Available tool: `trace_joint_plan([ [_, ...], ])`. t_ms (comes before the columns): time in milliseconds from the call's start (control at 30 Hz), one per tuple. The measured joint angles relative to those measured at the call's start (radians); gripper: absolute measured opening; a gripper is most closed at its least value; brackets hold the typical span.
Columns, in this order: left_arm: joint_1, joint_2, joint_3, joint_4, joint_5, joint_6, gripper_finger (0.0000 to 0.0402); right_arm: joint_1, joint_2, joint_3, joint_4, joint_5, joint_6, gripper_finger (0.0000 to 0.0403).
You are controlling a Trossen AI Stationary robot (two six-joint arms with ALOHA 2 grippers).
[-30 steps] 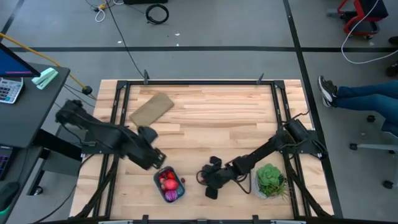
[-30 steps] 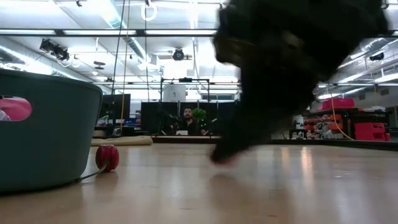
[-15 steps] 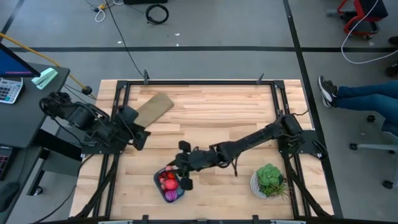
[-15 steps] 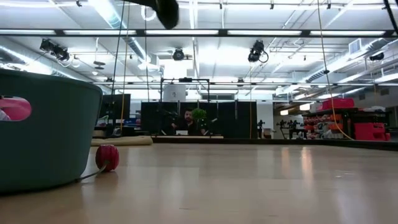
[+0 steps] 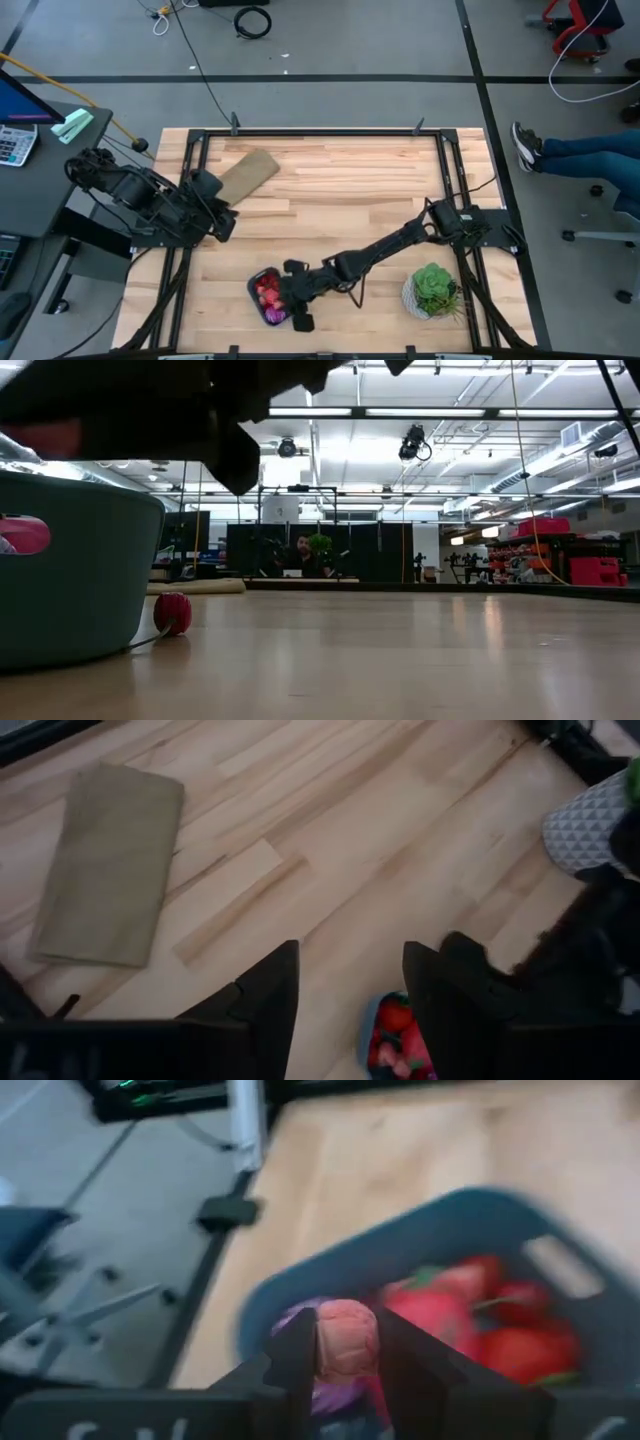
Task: Pick and placing Produce into tupperware
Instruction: Put the pink peach into the blue bin, then put the red cherry into the blue bin
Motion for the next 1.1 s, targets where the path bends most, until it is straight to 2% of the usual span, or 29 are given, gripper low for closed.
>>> trace_joint_plan([
  [100,0.000,-0.001,0.000,-0.015,0.000,0.000,0.0189,0.001,0.002,0.000,-0.043,-0.046,0.032,0.0125],
  [367,0.000,0.000,0.000,-0.020,-0.003,0.000,0.0190,-0.022,-0.006,0.000,-0.062,-0.003,0.007,0.0195],
  [500,0.000,0.000,0.000,-0.023,-0.004,0.000,0.0189,-0.059,-0.019,0.000,-0.108,0.036,0.008,0.0217],
  [633,0.000,0.000,0.000,-0.025,-0.004,-0.001,0.0185,-0.106,-0.059,0.000,-0.257,0.033,0.052,0.0224],
  [733,0.000,0.000,0.000,-0.024,-0.004,-0.002,0.0183,-0.127,-0.066,0.000,-0.418,-0.036,0.066,0.0224],
  [867,0.000,0.000,0.000,-0.024,-0.004,-0.004,0.0185,-0.106,-0.067,-0.003,-0.566,-0.070,-0.019,0.0218],
  [967,0.000,0.000,0.000,-0.024,-0.004,-0.004,0.0187,-0.074,-0.068,-0.024,-0.560,-0.061,-0.112,0.0215],
  [1100,0.000,0.000,0.000,-0.024,-0.004,-0.005,0.0185,-0.033,-0.068,-0.025,-0.514,0.010,-0.249,0.0213],
])
